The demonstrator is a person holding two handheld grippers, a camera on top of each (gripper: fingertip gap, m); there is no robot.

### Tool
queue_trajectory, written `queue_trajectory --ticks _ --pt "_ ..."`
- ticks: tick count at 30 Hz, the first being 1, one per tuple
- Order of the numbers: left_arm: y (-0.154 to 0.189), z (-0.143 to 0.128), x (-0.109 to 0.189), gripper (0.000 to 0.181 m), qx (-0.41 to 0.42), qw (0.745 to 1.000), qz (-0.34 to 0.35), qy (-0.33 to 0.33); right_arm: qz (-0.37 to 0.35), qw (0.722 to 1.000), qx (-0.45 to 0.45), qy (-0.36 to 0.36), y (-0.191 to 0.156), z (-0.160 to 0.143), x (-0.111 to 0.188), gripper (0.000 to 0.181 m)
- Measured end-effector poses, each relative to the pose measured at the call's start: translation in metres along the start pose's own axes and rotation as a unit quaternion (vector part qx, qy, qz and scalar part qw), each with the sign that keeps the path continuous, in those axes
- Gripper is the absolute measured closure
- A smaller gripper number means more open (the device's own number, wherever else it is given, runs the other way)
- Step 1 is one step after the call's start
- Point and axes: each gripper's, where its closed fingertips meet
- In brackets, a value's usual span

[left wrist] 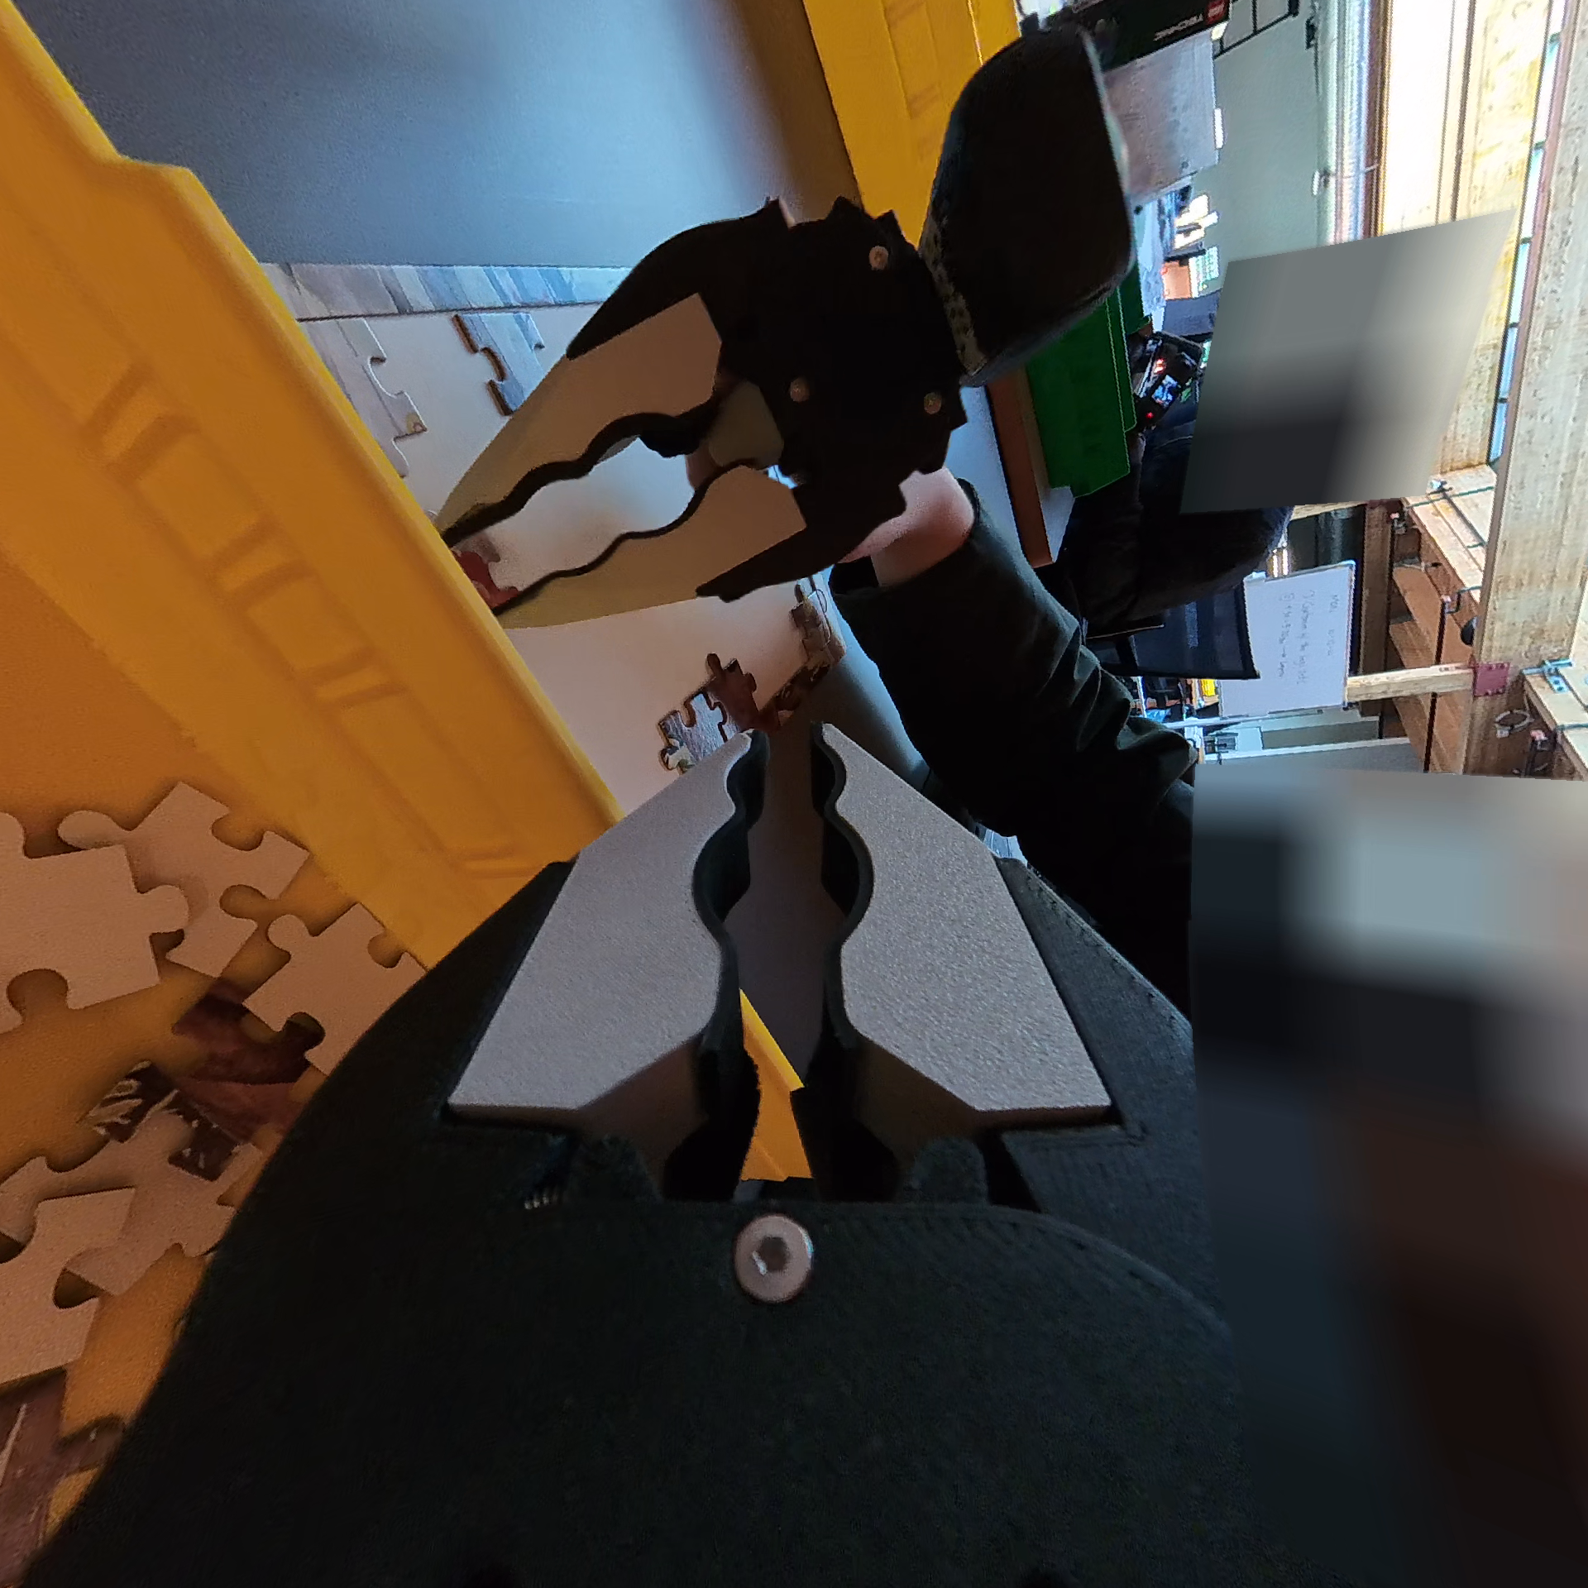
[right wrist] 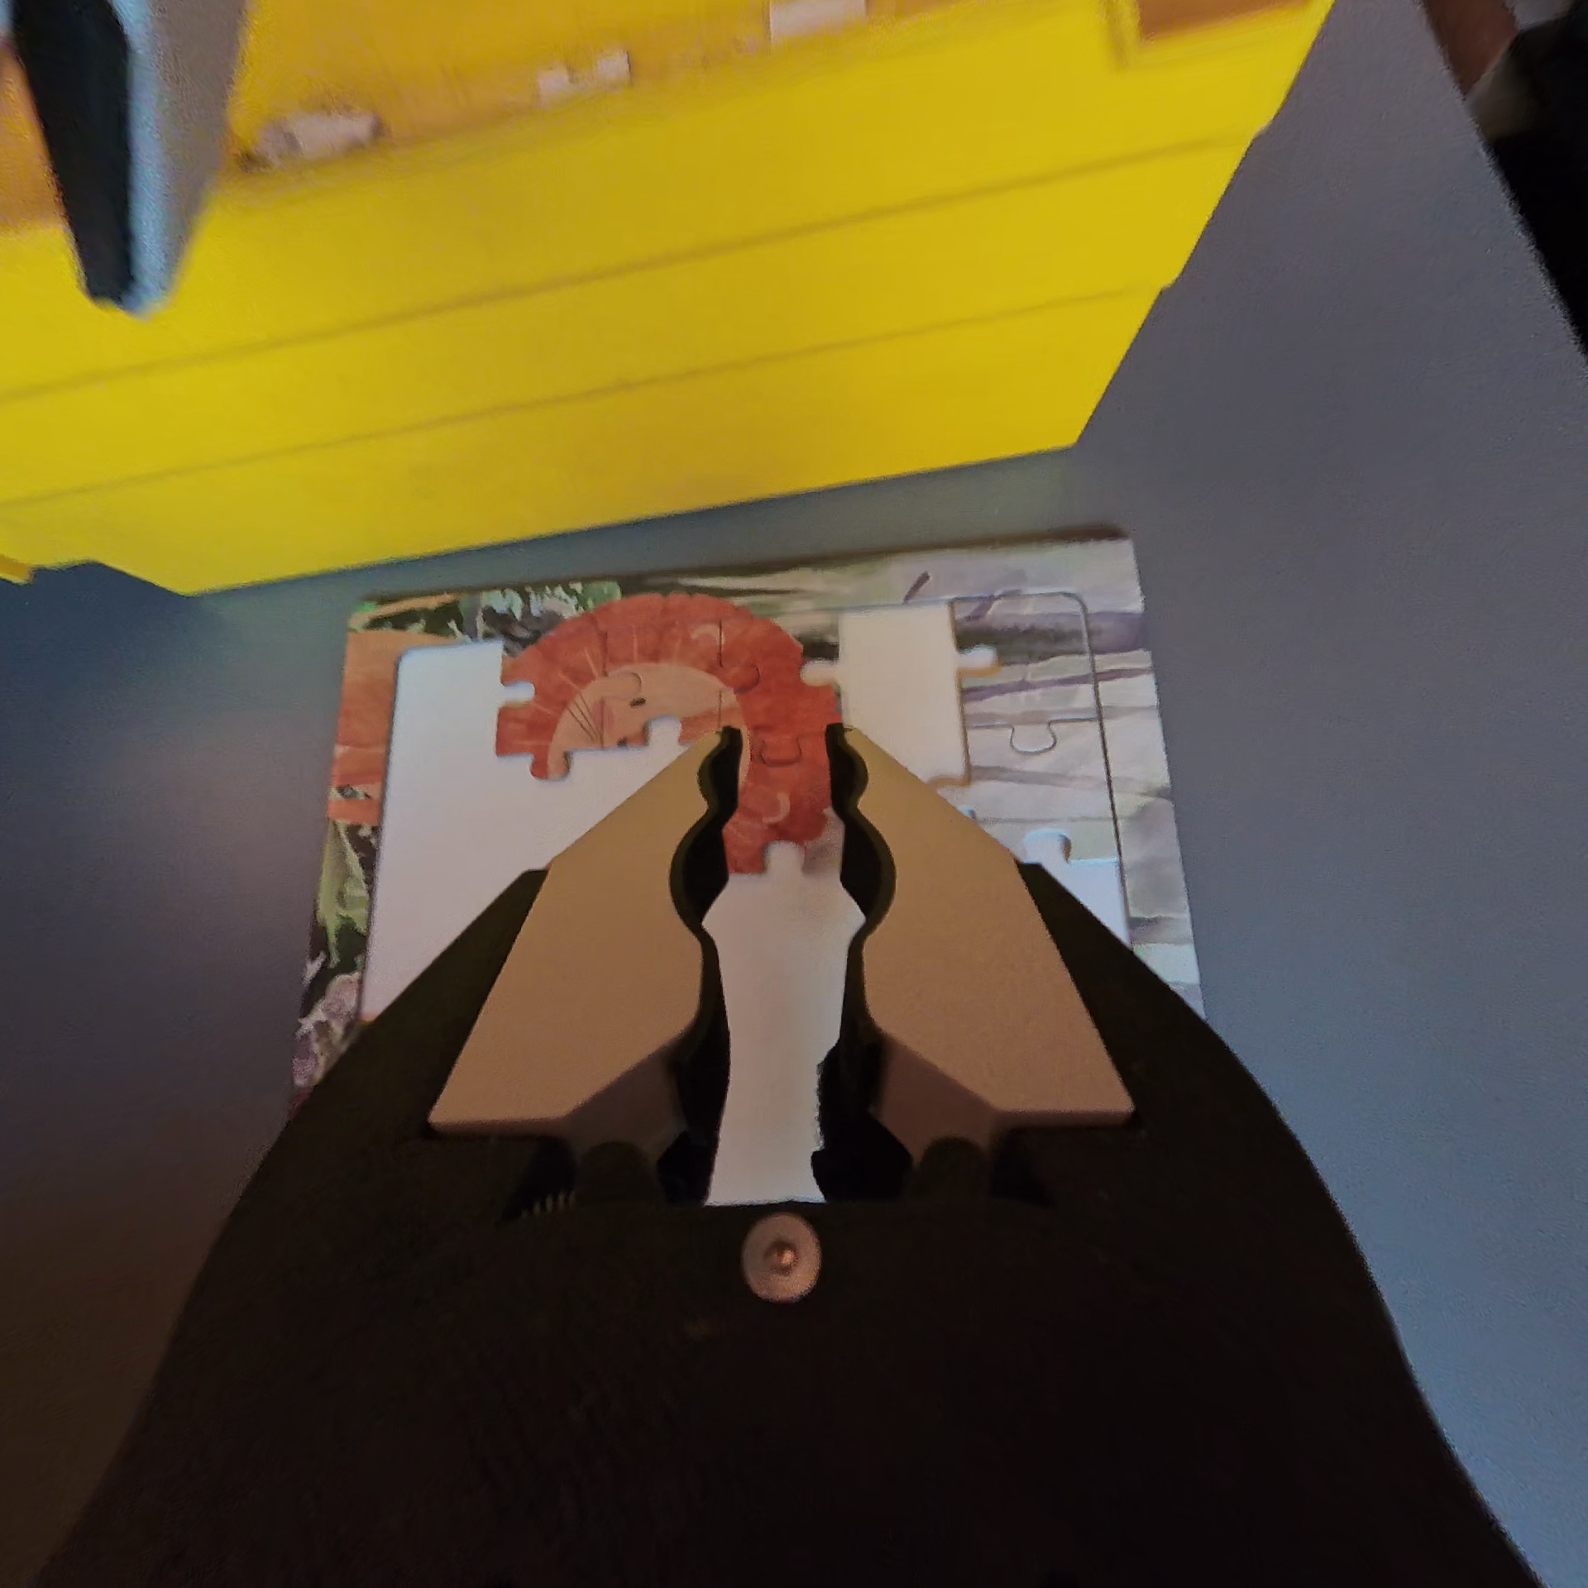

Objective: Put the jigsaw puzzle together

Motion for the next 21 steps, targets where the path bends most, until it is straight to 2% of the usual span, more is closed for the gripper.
queue_trajectory --ticks 2,5,6,8,10,13,16,18,21 --pt "0.0 0.0 0.0 0.174 0.0 1.0 0.0 0.001 -0.012 1.0 0.009 -0.025 0.002 -0.011 -0.006 0.161" --pt "0.0 0.001 0.002 0.174 0.0 1.0 -0.001 0.004 -0.024 0.999 0.026 -0.023 0.003 -0.008 -0.002 0.163" --pt "0.001 0.002 0.004 0.174 0.0 1.0 -0.002 0.009 -0.029 0.999 0.032 -0.002 0.002 0.001 0.005 0.163" --pt "0.002 0.006 0.011 0.176 -0.005 1.0 0.0 0.027 -0.012 0.996 0.015 0.09 -0.01 0.034 0.032 0.163" --pt "0.003 0.016 0.023 0.181 -0.022 0.998 0.013 0.061 0.001 0.983 -0.001 0.184 -0.025 0.064 0.072 0.163" --pt "0.003 0.035 0.053 0.181 -0.075 0.986 0.071 0.134 -0.047 0.963 0.012 0.265 -0.04 0.08 0.132 0.162" --pt "0.018 0.054 0.091 0.181 -0.185 0.948 0.146 0.215 -0.097 0.947 0.019 0.305 -0.061 0.07 0.178 0.159" --pt "0.035 0.061 0.117 0.181 -0.266 0.904 0.202 0.266 -0.105 0.934 -0.001 0.342 -0.078 0.059 0.202 0.155" --pt "0.047 0.06 0.146 0.178 -0.337 0.841 0.284 0.314 -0.073 0.899 -0.068 0.427 -0.108 0.04 0.227 0.155"
Point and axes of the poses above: each gripper's, where its closed fingertips meet, x back along the fingers, z out of its top, y = z × x across the jaws, and after that the axes turned 1 degree about -x, right-handed
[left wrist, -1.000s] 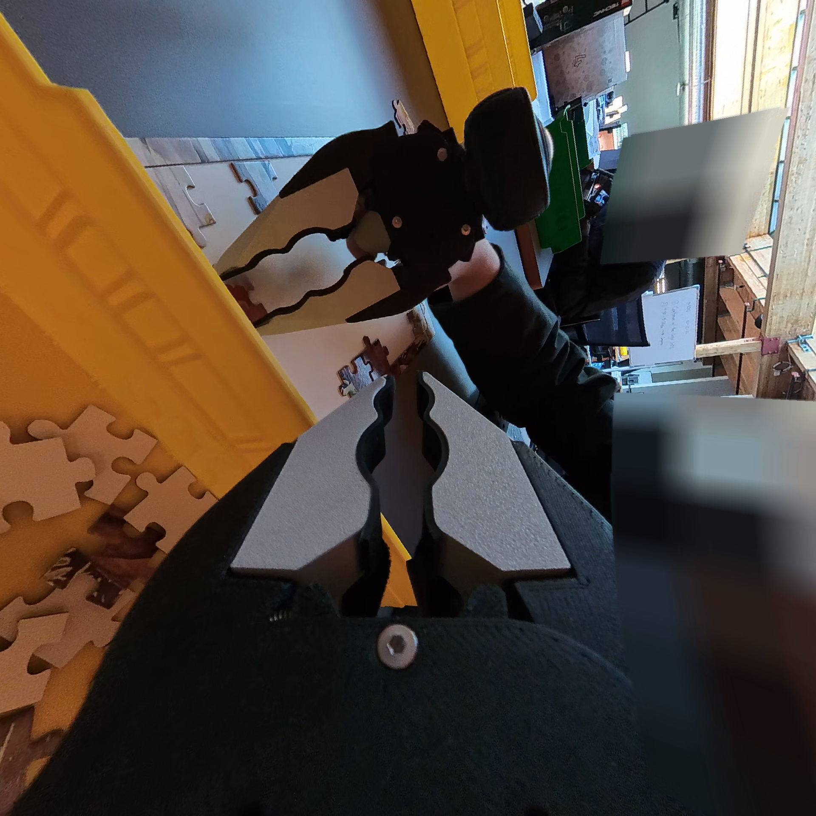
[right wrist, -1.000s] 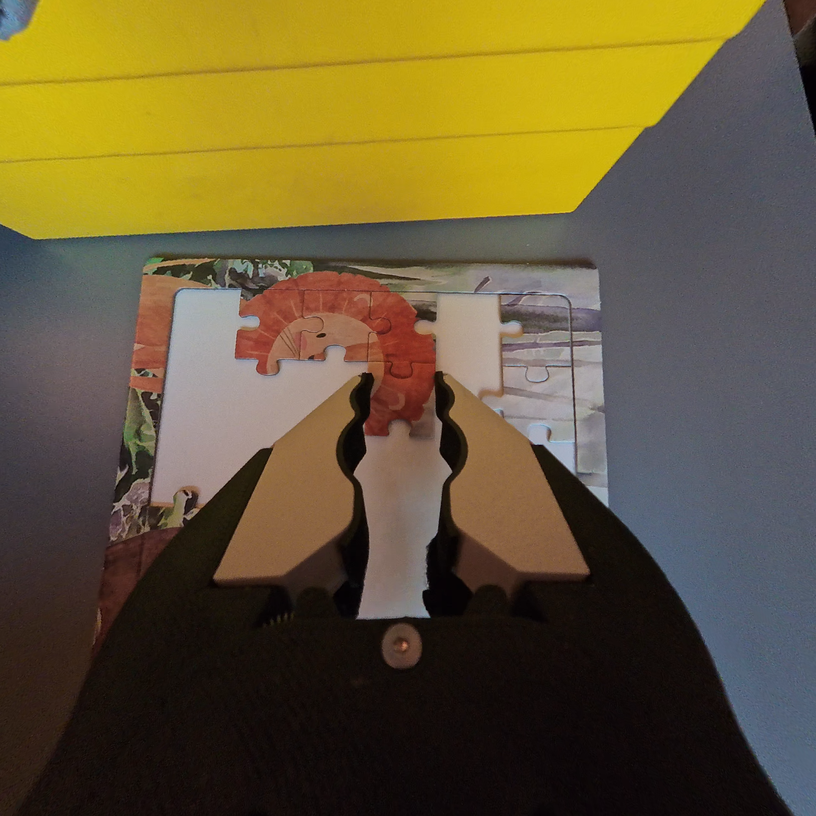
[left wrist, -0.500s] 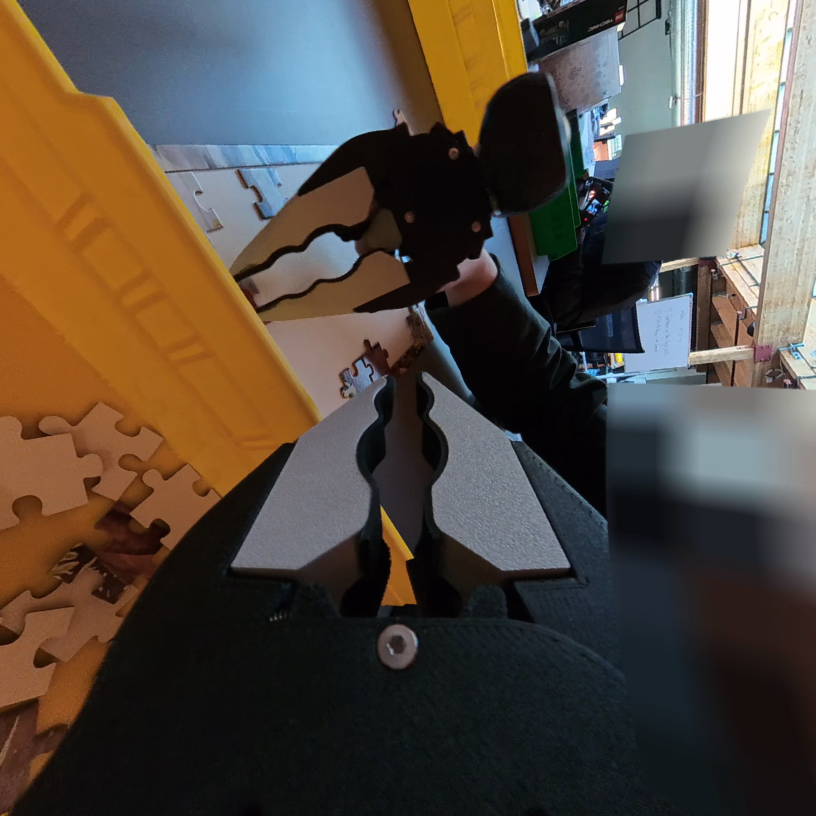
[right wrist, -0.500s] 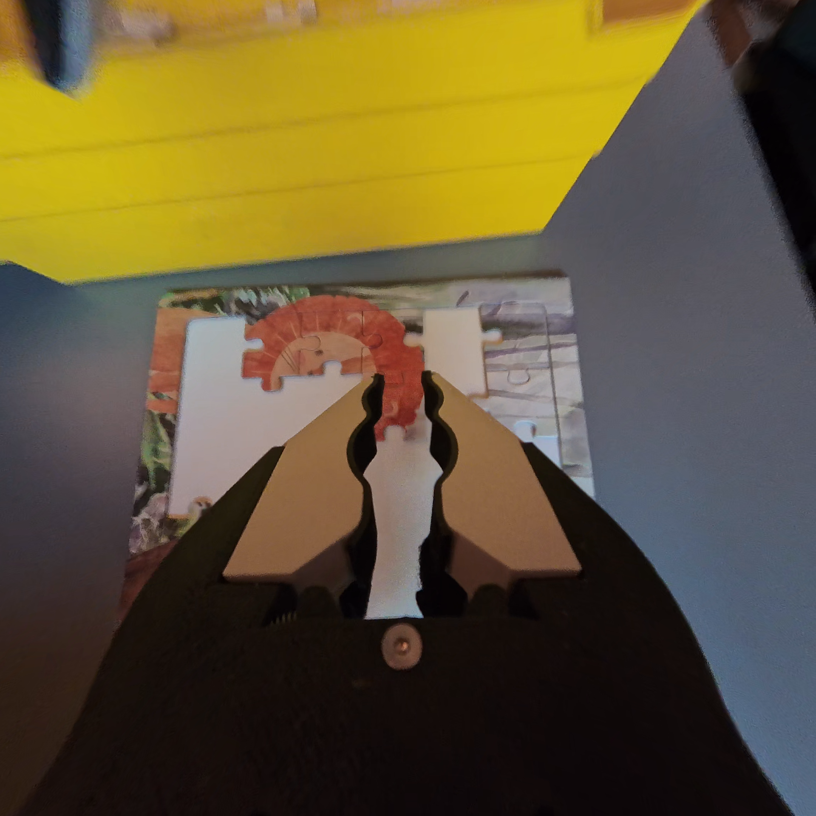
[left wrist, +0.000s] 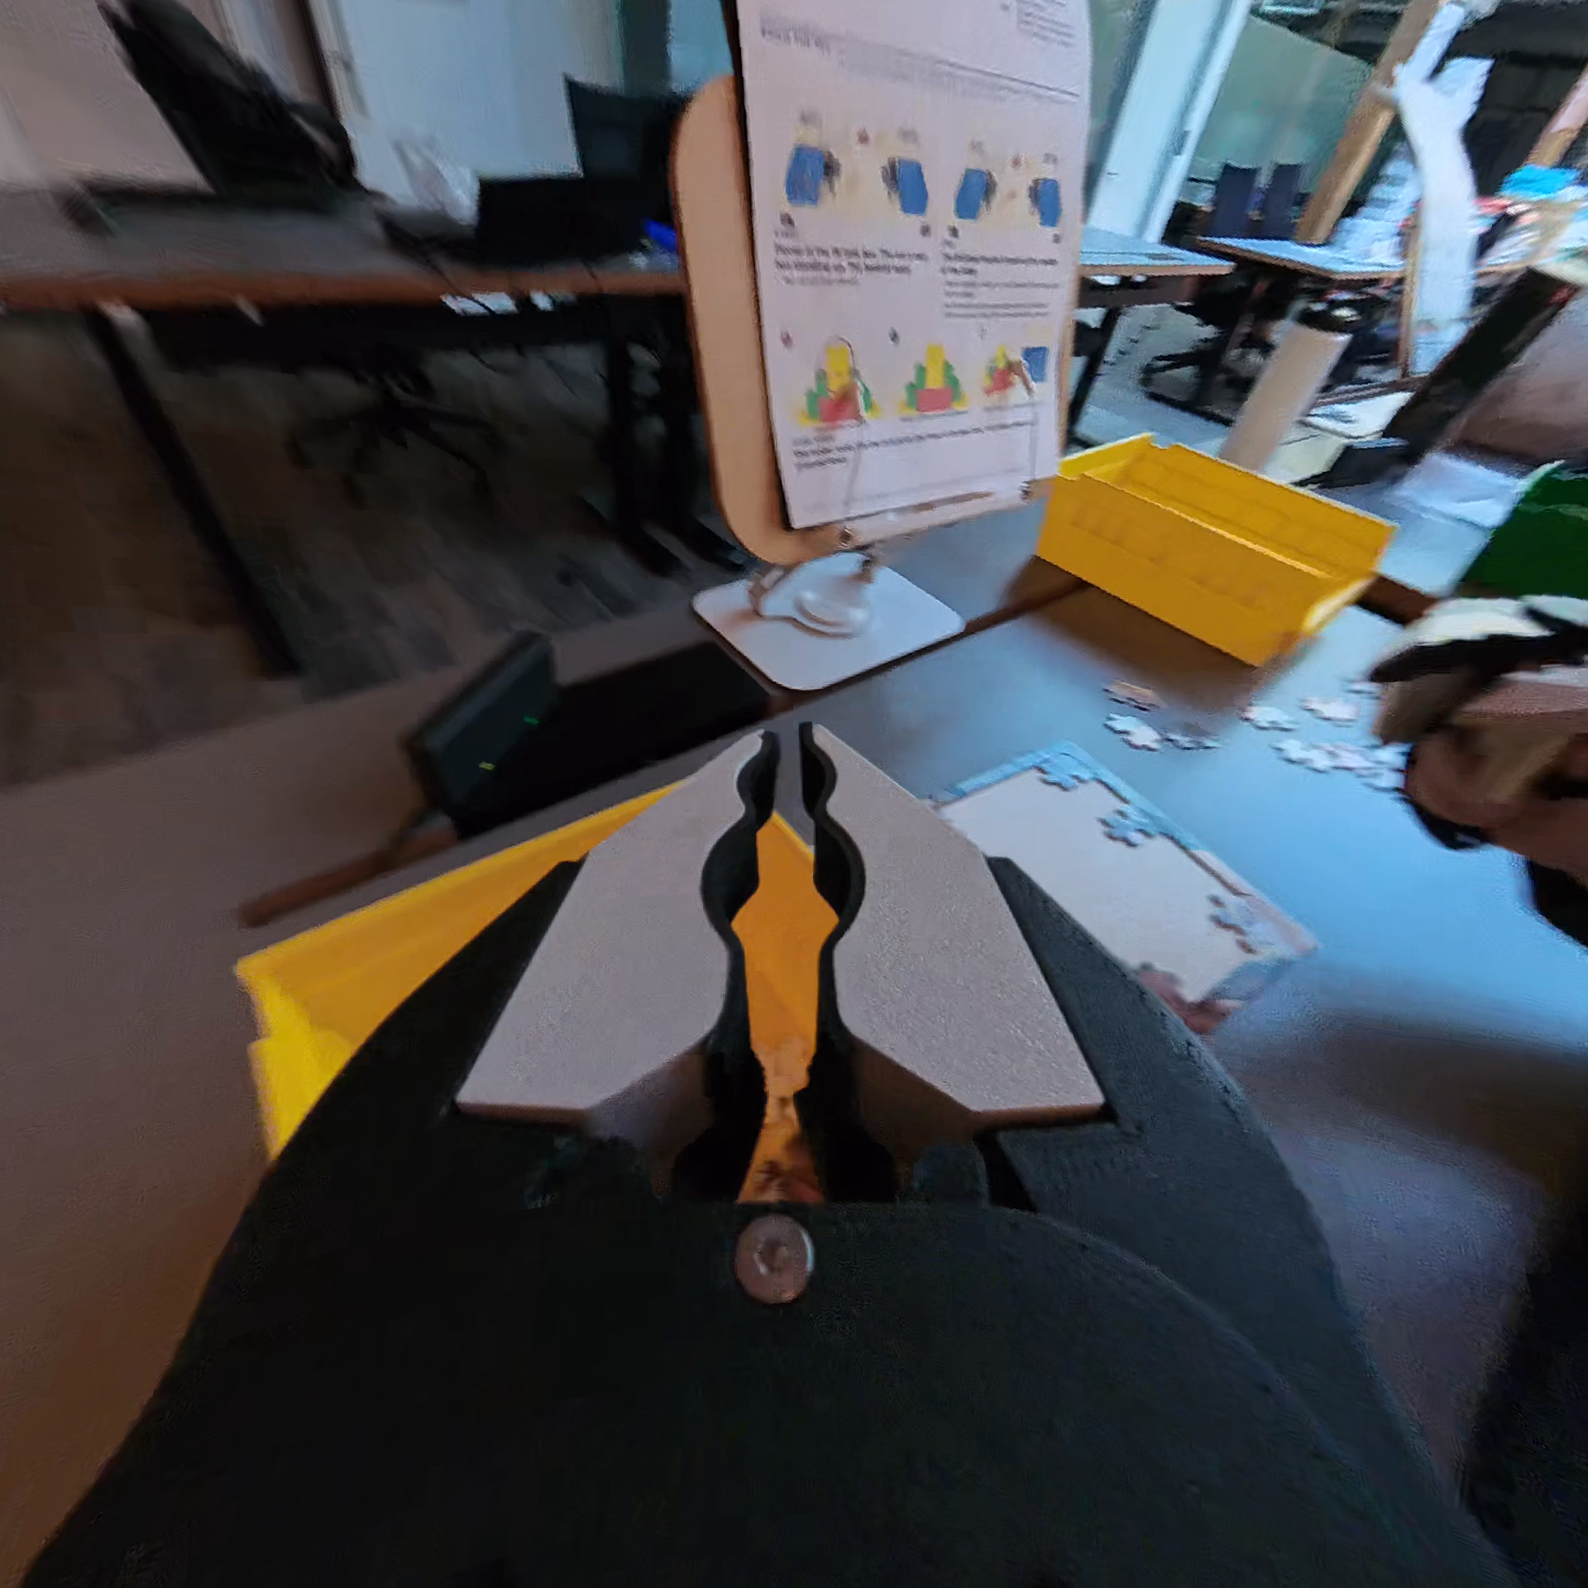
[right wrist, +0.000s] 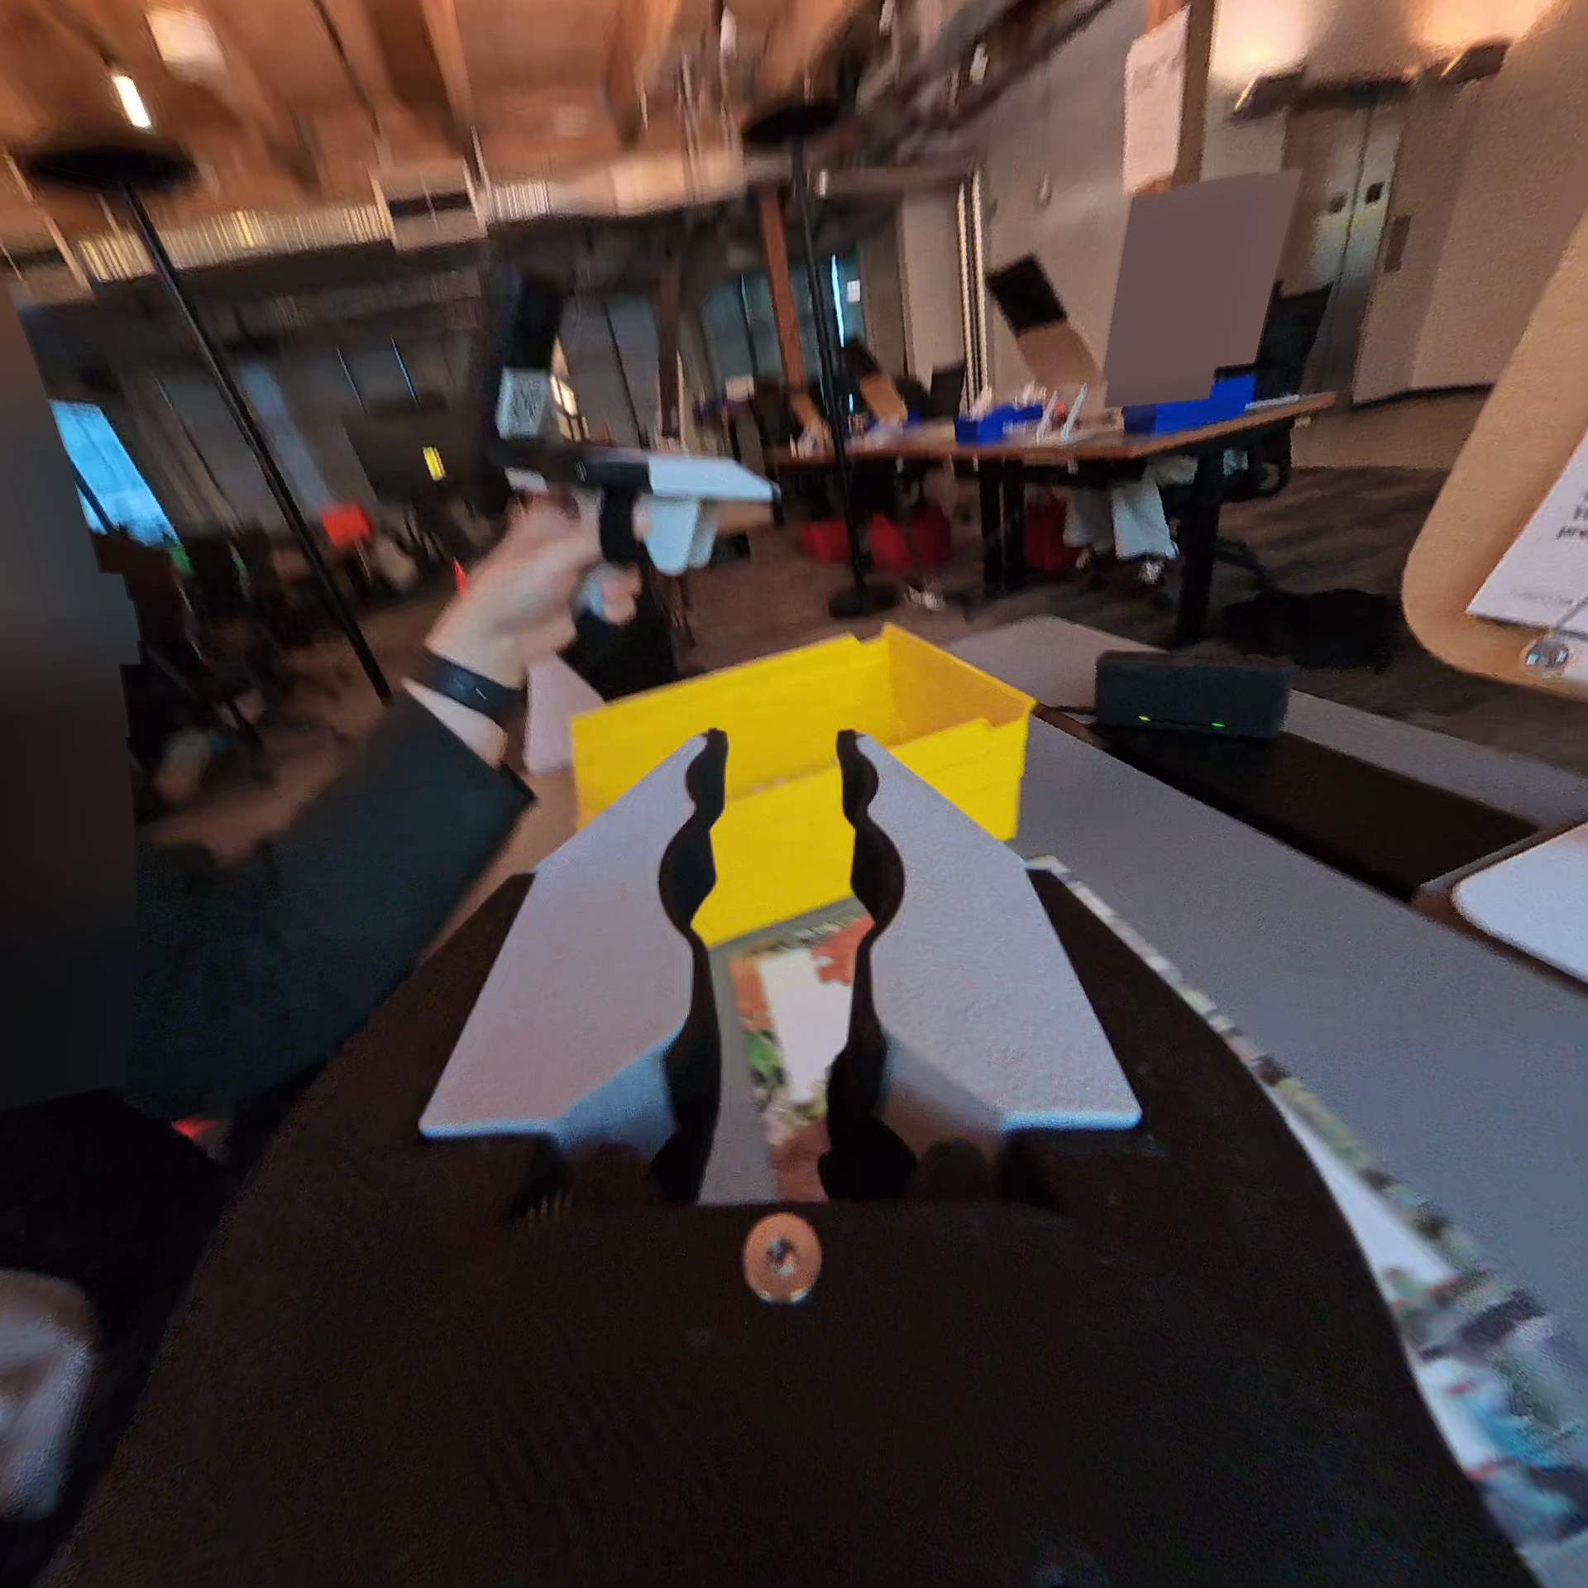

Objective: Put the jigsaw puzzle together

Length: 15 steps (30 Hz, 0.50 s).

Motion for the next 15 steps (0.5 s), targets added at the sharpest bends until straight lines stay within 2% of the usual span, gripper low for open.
queue_trajectory --ticks 3,7,11,12,15 --pt "-0.009 -0.009 0.012 0.167 -0.047 0.997 0.057 -0.001 -0.024 0.995 -0.064 0.067 -0.01 -0.01 0.029 0.156" --pt "-0.024 -0.06 0.016 0.155 -0.003 0.985 0.08 -0.15 -0.084 0.992 -0.046 0.083 0.002 -0.034 0.053 0.155" --pt "-0.044 -0.114 0.023 0.158 0.026 0.949 0.125 -0.288 -0.093 0.992 -0.037 0.079 0.013 -0.037 0.059 0.155" --pt "-0.044 -0.126 0.023 0.161 0.043 0.94 0.124 -0.316 -0.102 0.992 -0.027 0.068 0.018 -0.042 0.059 0.155" --pt "-0.042 -0.158 0.018 0.157 0.103 0.912 0.111 -0.38 -0.105 0.994 -0.016 0.027 0.022 -0.057 0.055 0.155"
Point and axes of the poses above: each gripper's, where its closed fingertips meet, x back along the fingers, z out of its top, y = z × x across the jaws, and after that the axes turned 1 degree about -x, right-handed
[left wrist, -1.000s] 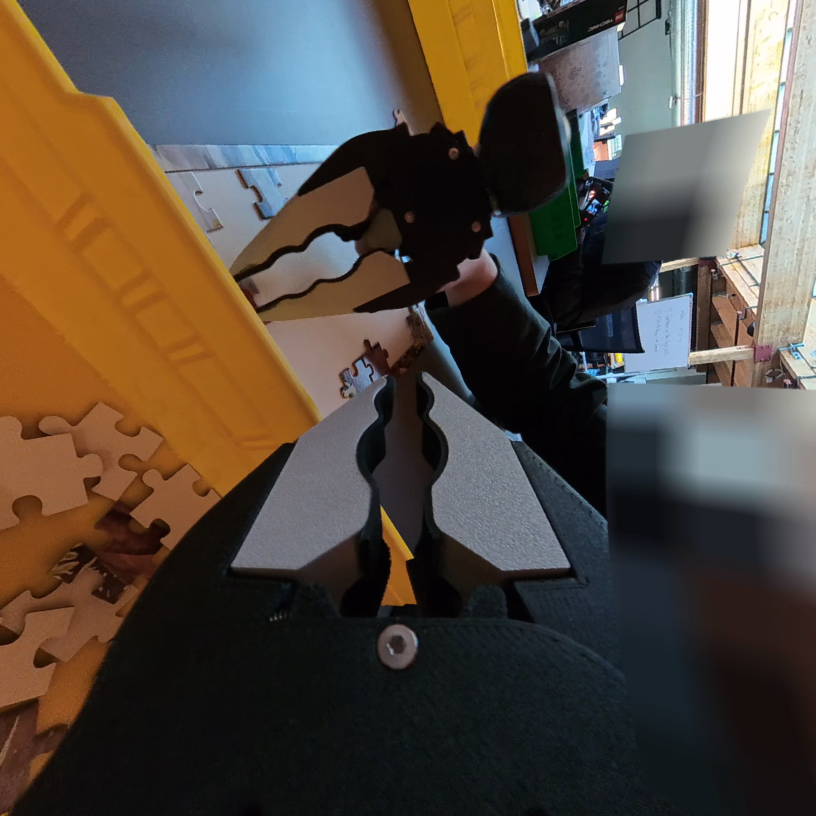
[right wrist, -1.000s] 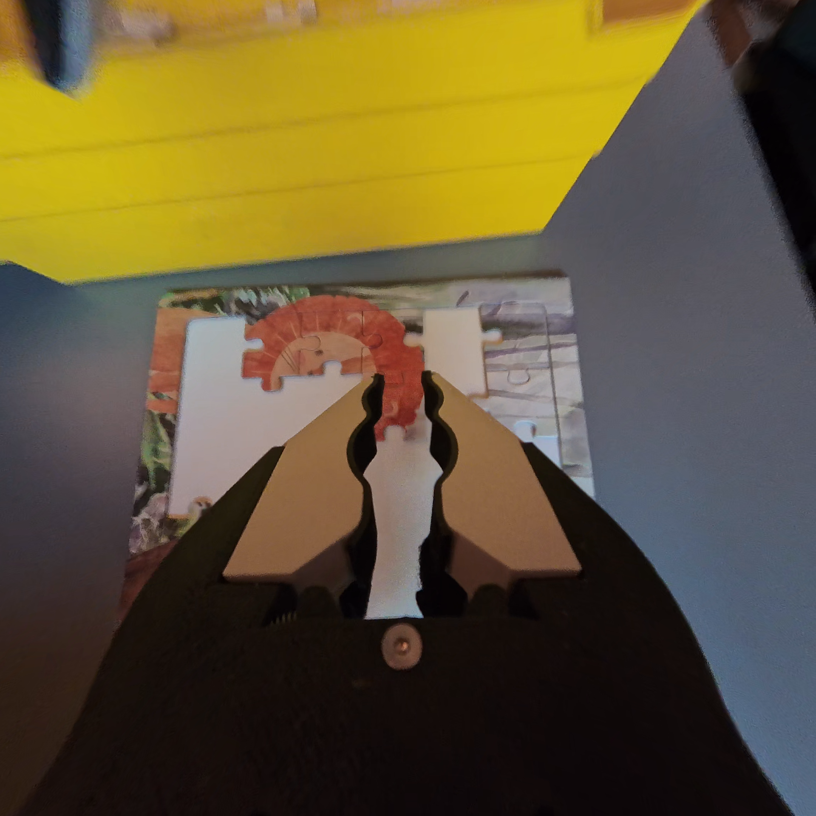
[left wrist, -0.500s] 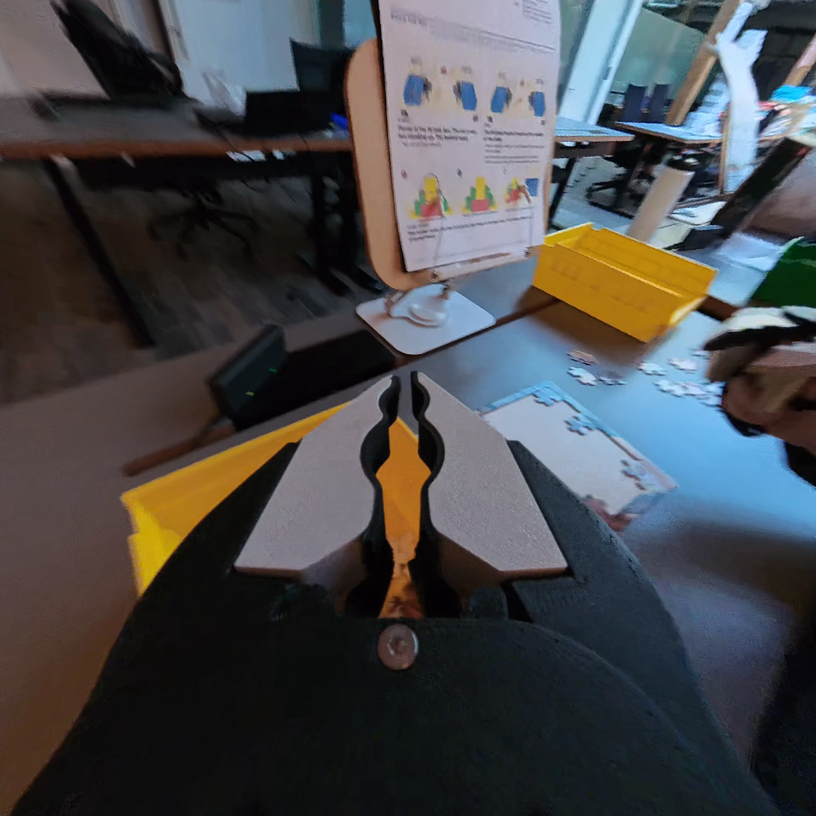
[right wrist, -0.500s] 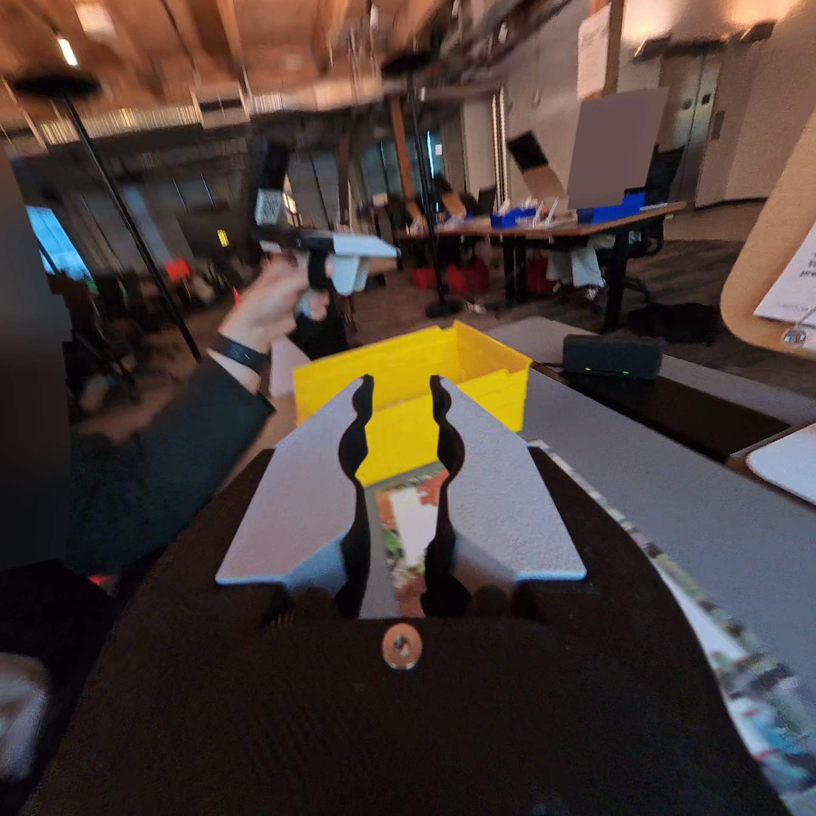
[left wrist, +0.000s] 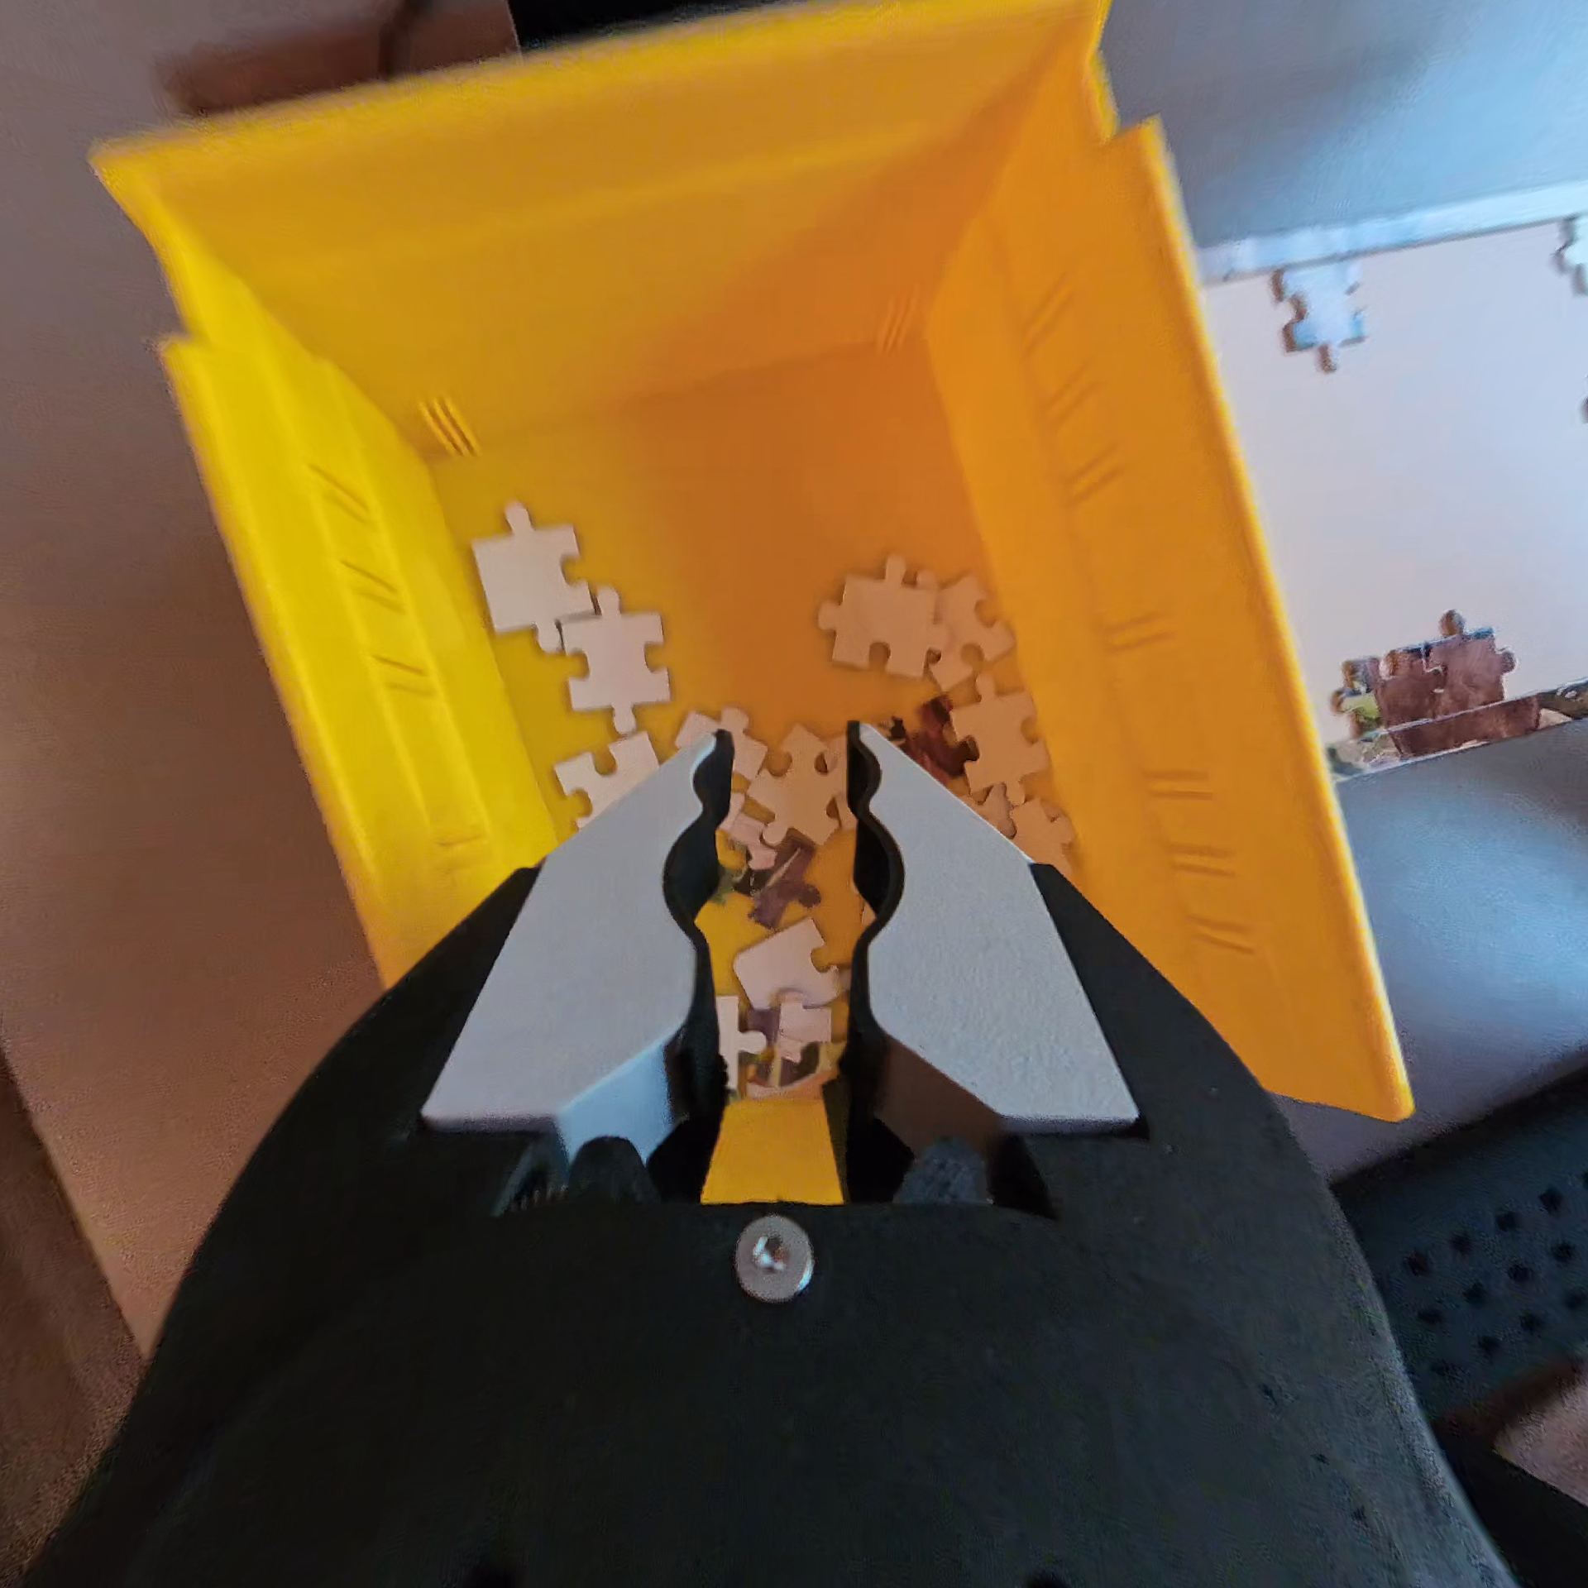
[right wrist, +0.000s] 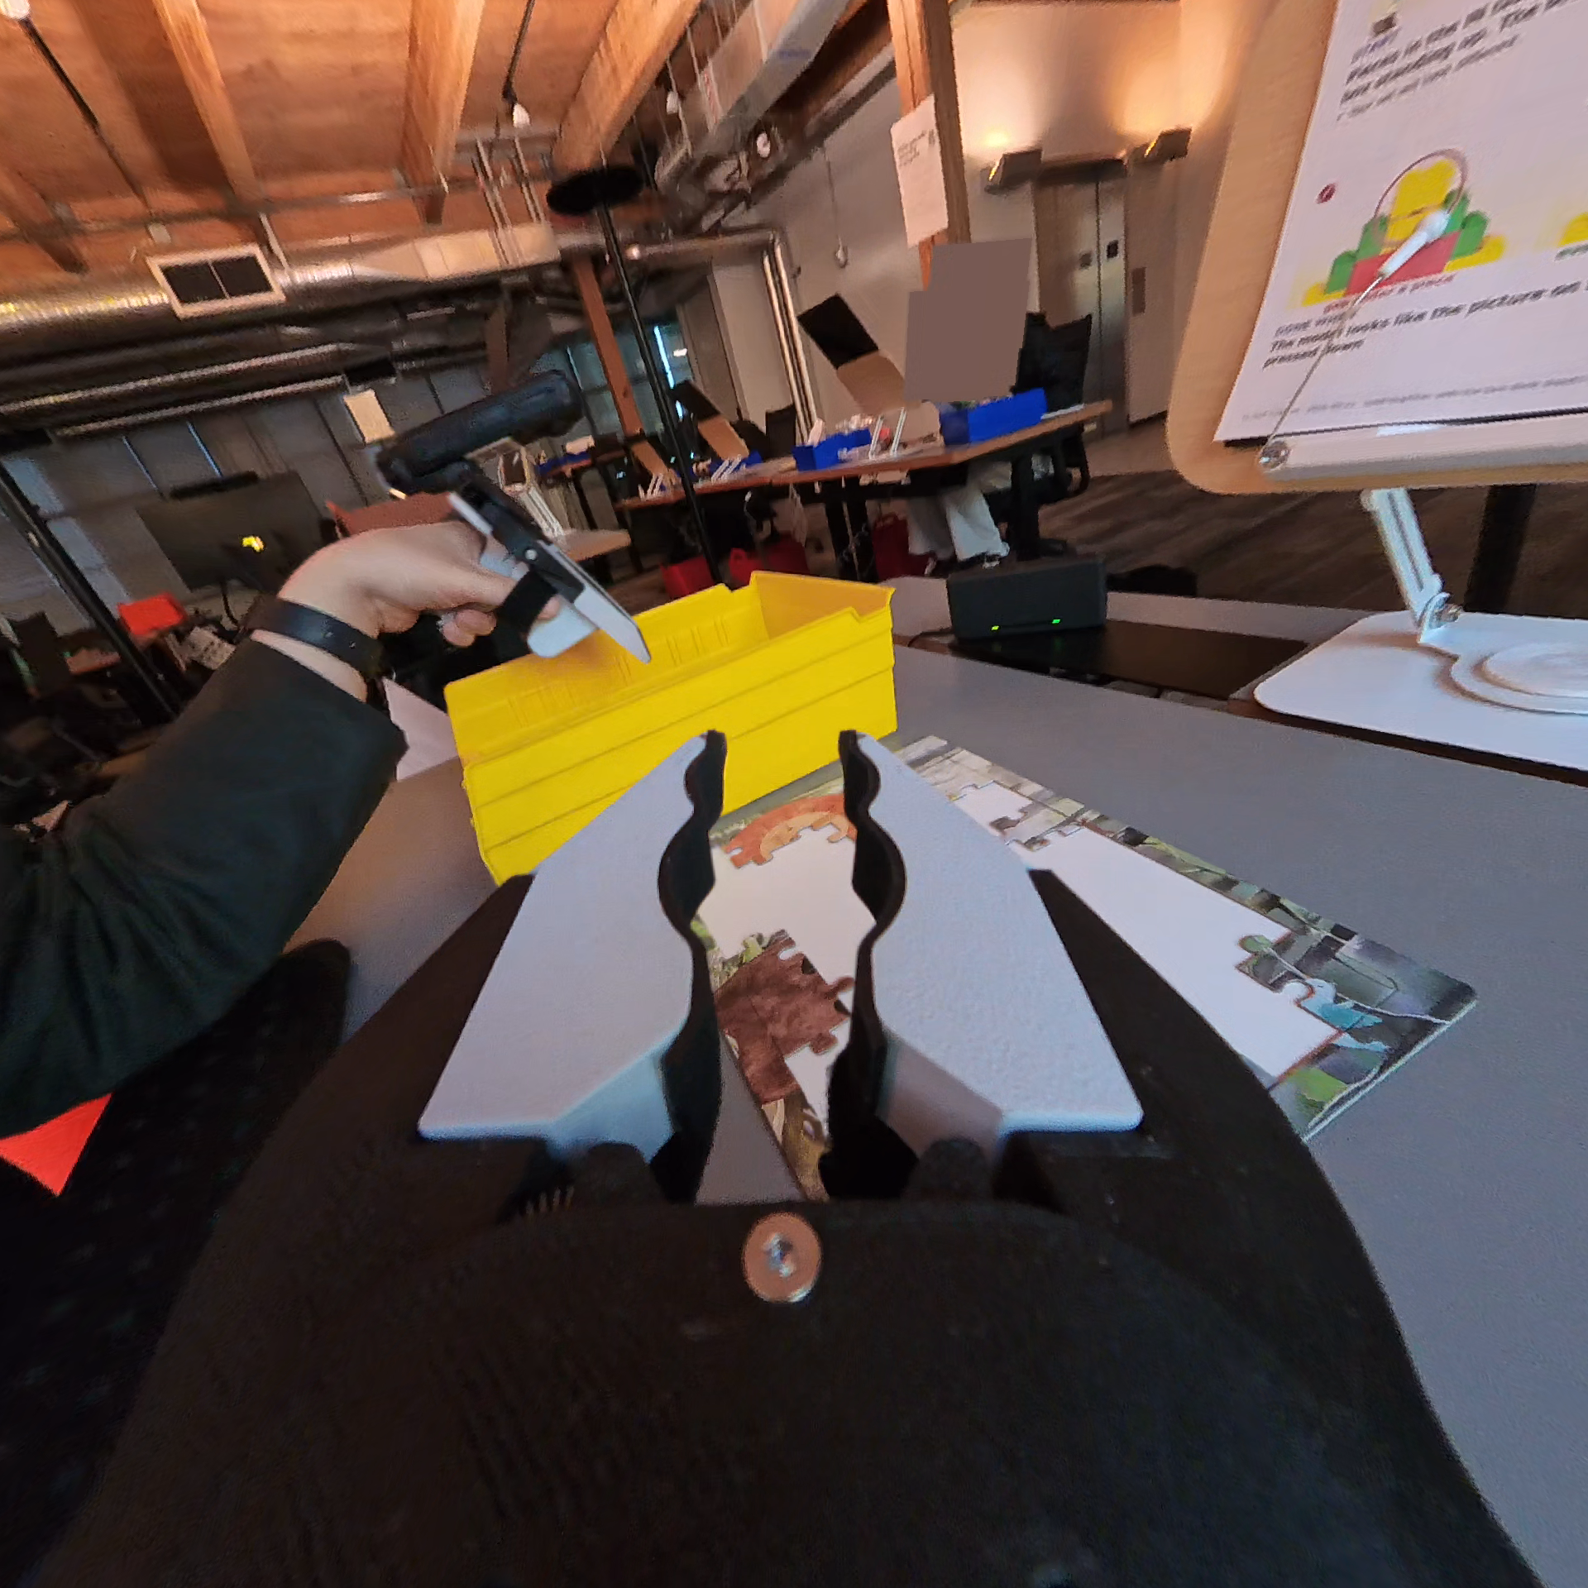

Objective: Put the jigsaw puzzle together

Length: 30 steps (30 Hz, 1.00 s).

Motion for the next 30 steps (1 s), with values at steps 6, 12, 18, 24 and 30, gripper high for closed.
queue_trajectory --ticks 6,12,18,24,30 --pt "0.01 -0.029 -0.034 0.153 -0.023 0.994 -0.034 -0.105 0.024 0.999 0.014 -0.035 -0.011 -0.013 -0.008 0.153" --pt "0.021 -0.034 -0.048 0.144 -0.137 0.983 -0.052 -0.108 0.054 0.996 -0.025 -0.063 -0.015 -0.027 -0.012 0.153" --pt "0.012 -0.052 -0.058 0.13 -0.194 0.97 -0.03 -0.146 0.073 0.993 -0.043 -0.078 -0.018 -0.034 -0.014 0.153" --pt "0.005 -0.054 -0.062 0.128 -0.219 0.964 -0.012 -0.148 0.084 0.992 -0.049 -0.084 -0.021 -0.037 -0.015 0.153" --pt "0.002 -0.055 -0.067 0.139 -0.209 0.967 -0.016 -0.146 0.092 0.991 -0.064 -0.078 -0.022 -0.034 -0.014 0.153"
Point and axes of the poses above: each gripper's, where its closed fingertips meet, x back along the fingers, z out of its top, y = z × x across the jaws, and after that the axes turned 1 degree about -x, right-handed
